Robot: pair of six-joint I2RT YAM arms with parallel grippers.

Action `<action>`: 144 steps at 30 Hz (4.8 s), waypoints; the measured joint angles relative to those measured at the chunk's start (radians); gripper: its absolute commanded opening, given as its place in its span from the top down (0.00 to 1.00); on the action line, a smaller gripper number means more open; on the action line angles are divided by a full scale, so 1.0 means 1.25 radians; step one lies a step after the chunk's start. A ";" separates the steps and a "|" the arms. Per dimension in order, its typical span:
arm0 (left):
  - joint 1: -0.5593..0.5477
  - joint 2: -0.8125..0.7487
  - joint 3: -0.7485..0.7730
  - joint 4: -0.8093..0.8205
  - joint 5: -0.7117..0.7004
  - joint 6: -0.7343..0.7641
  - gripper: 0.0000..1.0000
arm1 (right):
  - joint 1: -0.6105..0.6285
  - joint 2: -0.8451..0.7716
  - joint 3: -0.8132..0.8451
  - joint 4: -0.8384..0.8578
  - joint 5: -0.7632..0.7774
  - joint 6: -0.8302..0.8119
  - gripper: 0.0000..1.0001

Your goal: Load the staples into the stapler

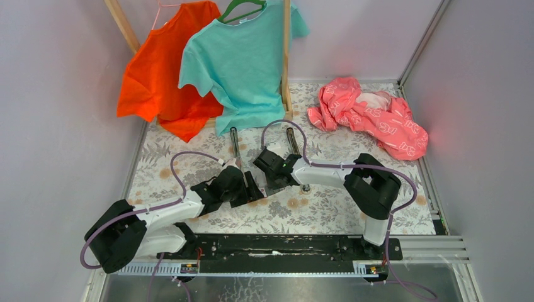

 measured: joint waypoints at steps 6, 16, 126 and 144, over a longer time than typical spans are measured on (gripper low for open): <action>0.000 0.000 0.000 0.000 0.000 0.000 0.27 | 0.000 -0.002 0.000 -0.001 0.000 -0.021 0.84; -0.004 0.000 0.000 0.000 -0.001 -0.001 0.27 | 0.000 -0.003 -0.001 -0.002 0.000 -0.043 0.85; -0.004 -0.074 -0.020 -0.022 -0.037 -0.002 0.24 | -0.239 -0.294 -0.338 0.250 -0.061 -0.236 0.72; -0.004 -0.069 -0.020 -0.022 -0.038 -0.006 0.24 | -0.207 -0.336 -0.258 0.136 -0.143 -0.200 0.61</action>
